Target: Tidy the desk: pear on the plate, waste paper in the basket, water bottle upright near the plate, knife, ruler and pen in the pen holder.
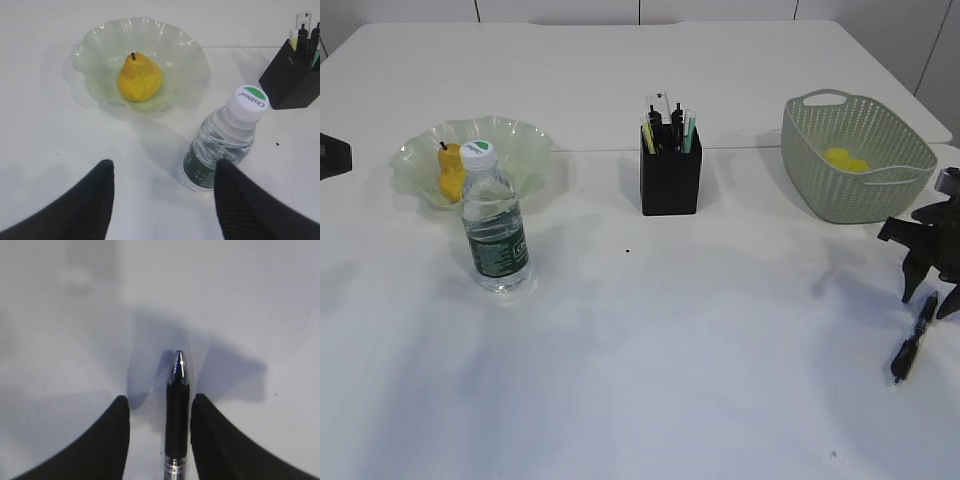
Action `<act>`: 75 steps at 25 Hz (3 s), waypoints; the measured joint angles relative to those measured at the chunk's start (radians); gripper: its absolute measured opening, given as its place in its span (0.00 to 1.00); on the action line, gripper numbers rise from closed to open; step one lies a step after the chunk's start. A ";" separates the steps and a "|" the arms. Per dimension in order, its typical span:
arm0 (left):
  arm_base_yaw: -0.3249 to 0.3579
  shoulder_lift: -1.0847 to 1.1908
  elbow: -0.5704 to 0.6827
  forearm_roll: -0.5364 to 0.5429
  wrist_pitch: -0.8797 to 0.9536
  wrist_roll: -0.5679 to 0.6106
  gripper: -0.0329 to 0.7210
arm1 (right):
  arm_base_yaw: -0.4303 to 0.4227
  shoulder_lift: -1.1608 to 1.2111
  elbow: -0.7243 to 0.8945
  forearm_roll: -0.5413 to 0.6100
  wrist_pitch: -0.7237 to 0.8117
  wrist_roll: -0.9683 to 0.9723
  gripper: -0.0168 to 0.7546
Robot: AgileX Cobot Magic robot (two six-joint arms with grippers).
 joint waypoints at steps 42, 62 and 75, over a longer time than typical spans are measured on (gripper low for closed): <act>0.000 0.025 0.000 0.000 -0.008 0.000 0.64 | 0.000 0.028 -0.016 0.023 0.060 -0.073 0.11; 0.000 0.025 0.000 0.000 -0.021 0.000 0.64 | 0.007 -0.165 0.031 0.150 0.125 -0.230 0.10; 0.000 0.013 0.000 0.000 0.026 0.000 0.64 | 0.234 -0.285 0.057 0.269 0.082 -0.251 0.10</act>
